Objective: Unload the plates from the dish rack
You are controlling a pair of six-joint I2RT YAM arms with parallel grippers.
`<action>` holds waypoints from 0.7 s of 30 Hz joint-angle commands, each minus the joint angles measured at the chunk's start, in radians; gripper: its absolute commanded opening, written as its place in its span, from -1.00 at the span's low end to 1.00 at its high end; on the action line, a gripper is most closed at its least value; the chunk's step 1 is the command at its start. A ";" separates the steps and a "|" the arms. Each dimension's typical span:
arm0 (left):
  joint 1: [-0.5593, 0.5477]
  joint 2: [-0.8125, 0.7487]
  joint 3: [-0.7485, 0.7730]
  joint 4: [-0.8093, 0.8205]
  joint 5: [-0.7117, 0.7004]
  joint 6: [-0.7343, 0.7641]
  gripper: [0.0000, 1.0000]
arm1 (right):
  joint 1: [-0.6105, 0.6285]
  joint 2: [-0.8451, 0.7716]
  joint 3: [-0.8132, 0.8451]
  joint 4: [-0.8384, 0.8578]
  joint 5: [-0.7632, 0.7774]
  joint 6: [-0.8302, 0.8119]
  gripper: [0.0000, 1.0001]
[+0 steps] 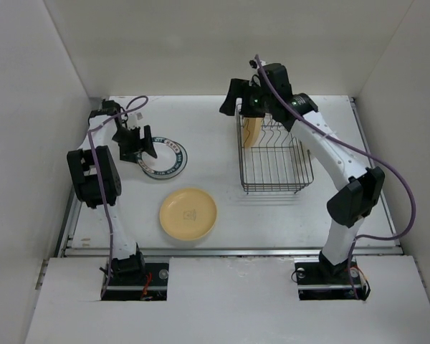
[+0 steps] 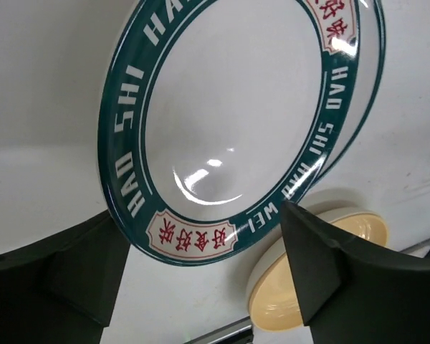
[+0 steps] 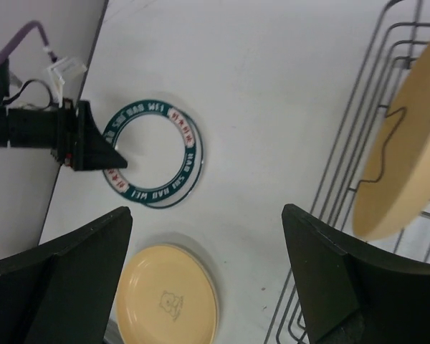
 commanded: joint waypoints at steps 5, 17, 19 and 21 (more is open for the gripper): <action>-0.039 -0.107 0.060 -0.055 -0.285 0.030 0.69 | -0.006 -0.012 0.095 -0.214 0.481 0.014 0.86; -0.086 -0.231 0.066 -0.113 -0.465 0.120 0.93 | -0.024 0.270 0.232 -0.285 0.709 0.004 0.79; -0.086 -0.265 0.042 -0.113 -0.451 0.120 0.93 | -0.034 0.294 0.241 -0.285 0.700 0.004 0.44; -0.086 -0.289 0.022 -0.113 -0.430 0.120 0.93 | -0.034 0.313 0.250 -0.285 0.700 0.004 0.09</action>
